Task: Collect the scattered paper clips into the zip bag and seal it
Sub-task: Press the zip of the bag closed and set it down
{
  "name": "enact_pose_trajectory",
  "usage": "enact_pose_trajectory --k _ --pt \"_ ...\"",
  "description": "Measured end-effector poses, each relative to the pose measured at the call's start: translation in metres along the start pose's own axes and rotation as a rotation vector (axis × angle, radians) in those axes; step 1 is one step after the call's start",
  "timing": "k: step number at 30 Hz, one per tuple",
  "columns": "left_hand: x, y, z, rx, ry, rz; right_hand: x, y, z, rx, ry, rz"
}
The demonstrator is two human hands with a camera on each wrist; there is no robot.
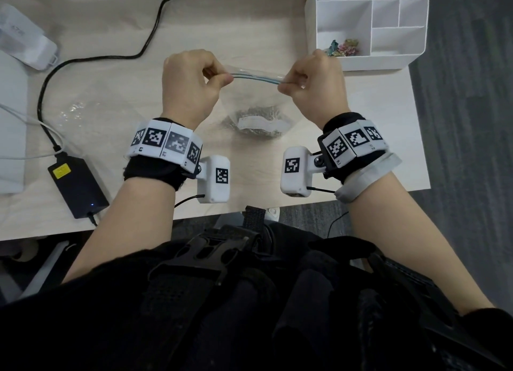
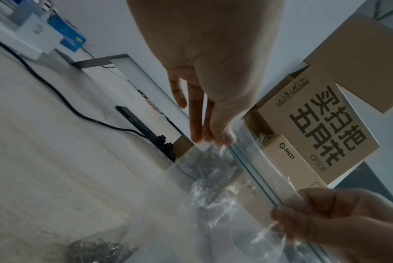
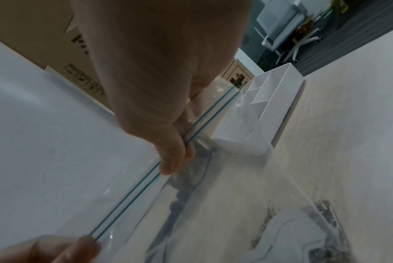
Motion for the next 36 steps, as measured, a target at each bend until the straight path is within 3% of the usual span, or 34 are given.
enact_pose_trajectory --k 4,13,19,27,30,36 --pt "0.0 0.003 -0.003 -0.019 -0.009 -0.018 -0.006 -0.002 -0.002 -0.045 -0.004 -0.02" --pt "0.002 0.008 -0.013 -0.131 -0.121 -0.081 -0.013 -0.037 -0.008 0.146 -0.031 0.148" --pt "0.001 0.012 -0.018 -0.143 -0.091 -0.104 -0.016 -0.028 -0.008 0.08 -0.03 0.095" --pt "-0.021 0.036 -0.025 -0.202 0.07 -0.28 0.005 0.058 -0.005 -0.133 0.087 0.192" --pt "-0.041 0.071 -0.024 -0.253 0.054 -0.199 0.028 0.096 -0.005 -0.175 0.08 0.185" --pt "-0.086 0.167 -0.036 -0.488 0.01 0.005 0.086 0.161 -0.011 -0.19 0.107 0.211"
Point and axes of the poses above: each hand's wrist, its own z-axis towards the middle knuckle, its own x-axis out of the palm, y = z × x, the point moved 4 cm from there along z, towards the middle knuckle, and after that the axes turned 9 degrees about -y, right-handed, at the moved point
